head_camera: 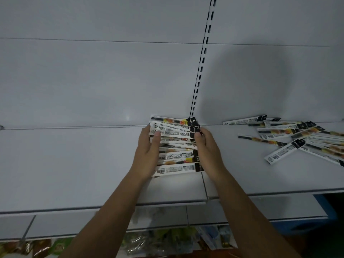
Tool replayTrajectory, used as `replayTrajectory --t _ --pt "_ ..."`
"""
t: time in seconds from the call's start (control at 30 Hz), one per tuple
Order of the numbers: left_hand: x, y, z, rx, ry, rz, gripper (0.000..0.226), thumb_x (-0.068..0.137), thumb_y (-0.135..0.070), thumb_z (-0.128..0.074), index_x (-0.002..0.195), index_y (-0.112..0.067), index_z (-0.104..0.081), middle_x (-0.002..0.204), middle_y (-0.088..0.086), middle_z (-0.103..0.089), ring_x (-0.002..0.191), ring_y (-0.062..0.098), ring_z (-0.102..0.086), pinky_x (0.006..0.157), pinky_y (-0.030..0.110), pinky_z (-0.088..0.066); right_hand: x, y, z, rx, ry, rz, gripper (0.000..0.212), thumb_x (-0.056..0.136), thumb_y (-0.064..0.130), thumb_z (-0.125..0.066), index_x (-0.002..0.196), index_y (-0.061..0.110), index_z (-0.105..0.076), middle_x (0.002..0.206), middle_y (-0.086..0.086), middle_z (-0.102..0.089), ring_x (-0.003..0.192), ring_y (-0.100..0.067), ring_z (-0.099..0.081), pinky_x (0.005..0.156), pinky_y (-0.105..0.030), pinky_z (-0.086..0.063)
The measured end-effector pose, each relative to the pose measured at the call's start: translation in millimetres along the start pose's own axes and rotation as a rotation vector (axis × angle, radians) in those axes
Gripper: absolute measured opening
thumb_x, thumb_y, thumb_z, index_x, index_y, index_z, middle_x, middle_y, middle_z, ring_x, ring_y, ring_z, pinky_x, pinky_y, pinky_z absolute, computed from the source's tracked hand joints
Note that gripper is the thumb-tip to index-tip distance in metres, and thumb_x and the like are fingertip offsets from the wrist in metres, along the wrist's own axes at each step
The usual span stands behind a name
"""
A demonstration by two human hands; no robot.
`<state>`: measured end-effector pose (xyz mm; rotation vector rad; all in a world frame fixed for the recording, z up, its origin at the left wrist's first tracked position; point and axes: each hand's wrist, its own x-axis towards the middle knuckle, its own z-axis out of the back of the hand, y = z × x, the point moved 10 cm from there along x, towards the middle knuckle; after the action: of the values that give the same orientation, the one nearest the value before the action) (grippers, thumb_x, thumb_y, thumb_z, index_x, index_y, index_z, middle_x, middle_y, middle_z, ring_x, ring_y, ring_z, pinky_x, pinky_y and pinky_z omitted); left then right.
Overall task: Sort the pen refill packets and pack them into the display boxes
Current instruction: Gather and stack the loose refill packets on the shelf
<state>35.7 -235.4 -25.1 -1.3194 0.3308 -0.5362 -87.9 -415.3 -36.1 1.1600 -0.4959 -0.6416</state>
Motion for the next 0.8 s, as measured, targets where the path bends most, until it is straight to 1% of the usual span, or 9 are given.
replayTrajectory --t 0.07,0.13,0.2,0.27,0.33,0.4,0.53,0.63,0.8 --pt "0 -1 11 0.071 -0.009 -0.017 0.057 0.102 -0.058 -0.048 0.154 -0.04 -0.033 0.145 -0.029 -0.038 0.126 -0.012 -0.042 0.107 0.016 -0.034 -3 -1 13 -0.008 -0.009 0.013 0.022 0.107 0.046 -0.046 0.129 0.05 -0.047 0.133 0.016 -0.048 0.119 0.001 -0.052 0.099 -0.019 -0.039" --pt "0 -3 15 0.118 -0.037 -0.026 0.054 0.104 -0.054 -0.047 0.154 -0.041 -0.031 0.145 -0.024 -0.038 0.13 -0.003 -0.036 0.107 0.025 -0.031 -4 -2 11 -0.018 -0.014 0.031 0.02 0.107 0.046 -0.047 0.127 0.045 -0.051 0.129 0.016 -0.054 0.118 0.004 -0.056 0.099 -0.02 -0.044" --pt "3 -7 6 0.101 -0.041 -0.054 0.044 0.105 -0.054 -0.045 0.147 -0.047 -0.034 0.141 -0.027 -0.04 0.128 -0.003 -0.042 0.11 0.029 -0.034 -1 -5 -2 -0.035 0.0 0.046 0.033 0.103 0.057 -0.046 0.13 0.039 -0.056 0.13 0.009 -0.061 0.116 0.0 -0.063 0.1 -0.031 -0.055" --pt "6 -3 -9 0.138 -0.021 -0.063 0.043 0.103 -0.062 -0.045 0.143 -0.047 -0.038 0.149 -0.022 -0.041 0.138 0.001 -0.041 0.12 0.039 -0.034 0 -4 -16 -0.053 0.012 0.046 0.054 0.1 0.063 -0.046 0.146 0.035 -0.048 0.145 0.005 -0.052 0.129 -0.009 -0.056 0.11 -0.04 -0.049" --pt "10 5 -16 0.238 0.0 -0.084 0.069 0.095 -0.077 -0.044 0.154 -0.042 -0.034 0.163 -0.006 -0.035 0.154 0.018 -0.028 0.124 0.052 -0.031 1 -4 -16 -0.046 0.004 0.028 0.056 0.103 0.056 -0.049 0.153 0.032 -0.042 0.149 0.009 -0.045 0.135 -0.008 -0.047 0.114 -0.037 -0.042" --pt "14 6 -12 0.397 0.007 -0.097 0.088 0.087 -0.086 -0.044 0.16 -0.041 -0.022 0.171 0.002 -0.02 0.16 0.024 -0.01 0.126 0.053 -0.02 1 -1 -2 -0.076 0.007 0.059 0.054 0.103 0.054 -0.051 0.151 0.032 -0.042 0.144 0.013 -0.045 0.134 -0.009 -0.046 0.114 -0.04 -0.041" --pt "30 -7 -1 0.646 0.05 -0.163 0.096 0.081 -0.092 -0.044 0.161 -0.05 -0.013 0.175 -0.001 0.001 0.161 0.03 0.001 0.124 0.061 -0.019 17 -17 79 -0.536 -0.103 0.118 0.068 0.099 0.069 -0.044 0.155 0.032 -0.035 0.165 0.002 -0.033 0.154 -0.024 -0.024 0.124 -0.052 -0.025" --pt "40 -7 -21 0.694 0.14 -0.171 0.085 0.081 -0.091 -0.047 0.155 -0.064 -0.015 0.175 0.002 0.002 0.161 0.035 -0.002 0.124 0.064 -0.019 40 -36 171 -0.84 -0.229 0.075 0.088 0.086 0.088 -0.034 0.153 0.032 -0.043 0.166 -0.006 -0.033 0.154 -0.035 -0.026 0.122 -0.06 -0.025" --pt "44 11 -41 0.734 0.116 -0.143 0.093 0.076 -0.097 -0.042 0.157 -0.053 -0.026 0.174 0.003 -0.002 0.16 0.034 -0.008 0.125 0.059 -0.023 52 -91 256 -0.995 -0.129 -0.156 0.082 0.087 0.091 -0.031 0.154 0.045 -0.036 0.17 0.006 -0.023 0.158 -0.028 -0.012 0.125 -0.06 -0.009"
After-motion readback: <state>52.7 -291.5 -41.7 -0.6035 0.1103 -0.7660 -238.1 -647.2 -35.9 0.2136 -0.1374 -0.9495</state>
